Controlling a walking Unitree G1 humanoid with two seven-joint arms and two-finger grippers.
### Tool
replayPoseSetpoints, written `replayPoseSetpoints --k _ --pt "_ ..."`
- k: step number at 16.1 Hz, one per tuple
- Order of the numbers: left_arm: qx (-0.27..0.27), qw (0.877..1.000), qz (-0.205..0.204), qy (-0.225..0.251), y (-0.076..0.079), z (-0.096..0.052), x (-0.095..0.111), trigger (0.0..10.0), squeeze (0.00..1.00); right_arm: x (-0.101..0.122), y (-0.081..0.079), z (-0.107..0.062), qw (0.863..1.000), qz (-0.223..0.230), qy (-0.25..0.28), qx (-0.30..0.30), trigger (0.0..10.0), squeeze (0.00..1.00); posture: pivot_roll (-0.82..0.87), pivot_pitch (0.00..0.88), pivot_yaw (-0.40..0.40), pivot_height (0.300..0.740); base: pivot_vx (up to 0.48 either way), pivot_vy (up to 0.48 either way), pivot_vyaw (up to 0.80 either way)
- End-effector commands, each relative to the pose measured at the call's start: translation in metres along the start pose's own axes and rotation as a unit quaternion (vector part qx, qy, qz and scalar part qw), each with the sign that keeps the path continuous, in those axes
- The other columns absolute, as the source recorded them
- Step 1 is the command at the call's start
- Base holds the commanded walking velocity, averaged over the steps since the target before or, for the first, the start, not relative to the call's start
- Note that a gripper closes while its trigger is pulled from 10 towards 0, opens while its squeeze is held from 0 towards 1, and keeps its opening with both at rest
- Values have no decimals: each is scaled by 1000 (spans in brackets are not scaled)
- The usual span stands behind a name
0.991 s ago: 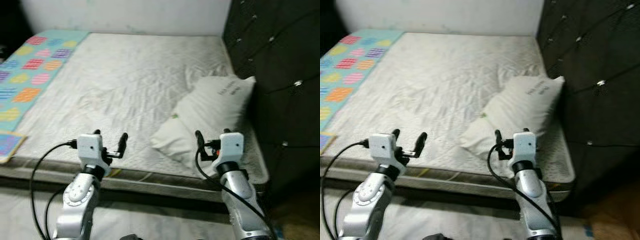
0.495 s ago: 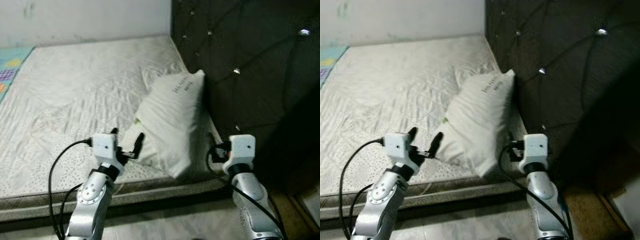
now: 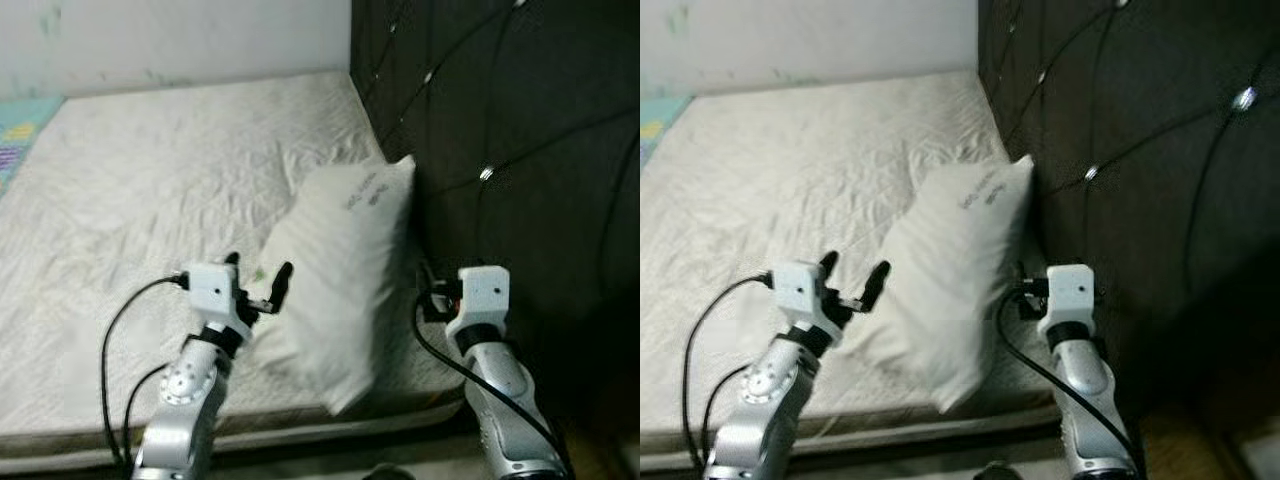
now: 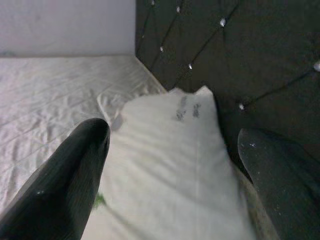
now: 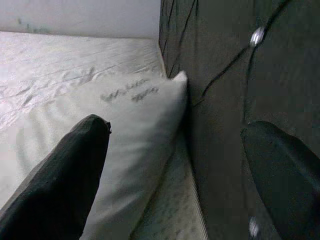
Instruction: Clean up the room
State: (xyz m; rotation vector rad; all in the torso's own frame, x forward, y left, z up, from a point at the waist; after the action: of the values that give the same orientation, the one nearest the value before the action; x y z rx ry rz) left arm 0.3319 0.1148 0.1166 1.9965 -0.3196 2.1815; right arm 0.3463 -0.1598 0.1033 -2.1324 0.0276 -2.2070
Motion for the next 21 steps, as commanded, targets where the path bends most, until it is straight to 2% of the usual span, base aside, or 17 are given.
replayPoseSetpoints --k 1,2,8,11,13,15,19,21 --pt "19 1000 9 -21 -12 -8 -11 10000 0 -3 -11 -1 1000 8 -3 10 10000 0 -37 121 61 731 0 0 0" --pt "20 1000 9 -22 -13 -7 -11 10000 0 -2 -11 -2 1000 -5 -1 14 10000 0 -36 120 60 731 0 0 0" --pt "29 999 12 -28 -16 -7 -13 10000 0 -4 -12 -1 1000 -13 -4 17 10000 0 -34 127 58 731 0 0 726" --pt "34 999 12 -31 -19 -9 -13 10000 0 -4 -13 -1 1000 -5 -7 16 10000 0 -29 136 59 731 0 0 0" --pt "54 998 18 -28 -29 -11 -11 10000 0 -5 -13 -3 1000 -11 -9 14 10000 0 -23 148 57 731 0 0 0" --pt "52 998 21 -29 -29 -14 -10 10000 0 -5 -12 -4 1000 -13 -10 14 10000 0 -13 166 58 731 0 0 0" --pt "52 998 26 -30 -39 -23 -10 10000 0 0 1 -3 999 -31 0 -14 10000 0 -4 177 55 731 0 0 0" --pt "55 998 29 -31 -43 -26 -9 10000 0 0 3 -3 999 -32 0 -15 10000 0 -1 189 54 731 0 0 0"
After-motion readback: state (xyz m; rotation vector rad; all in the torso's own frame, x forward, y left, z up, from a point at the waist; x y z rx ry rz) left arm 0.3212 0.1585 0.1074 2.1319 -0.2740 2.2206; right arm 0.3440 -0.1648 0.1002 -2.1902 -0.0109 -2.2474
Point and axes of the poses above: a point about 5 cm out from each wrist's last joint towards the gripper, its own z axis pointing out of the wrist towards the gripper, its own x axis along the axis of the wrist's last joint, y = z × x, the point moved 6 cm from there along z, pointing out of the wrist towards the gripper, and after that the axes turned 9 degrees about z, right-handed, at the moved point
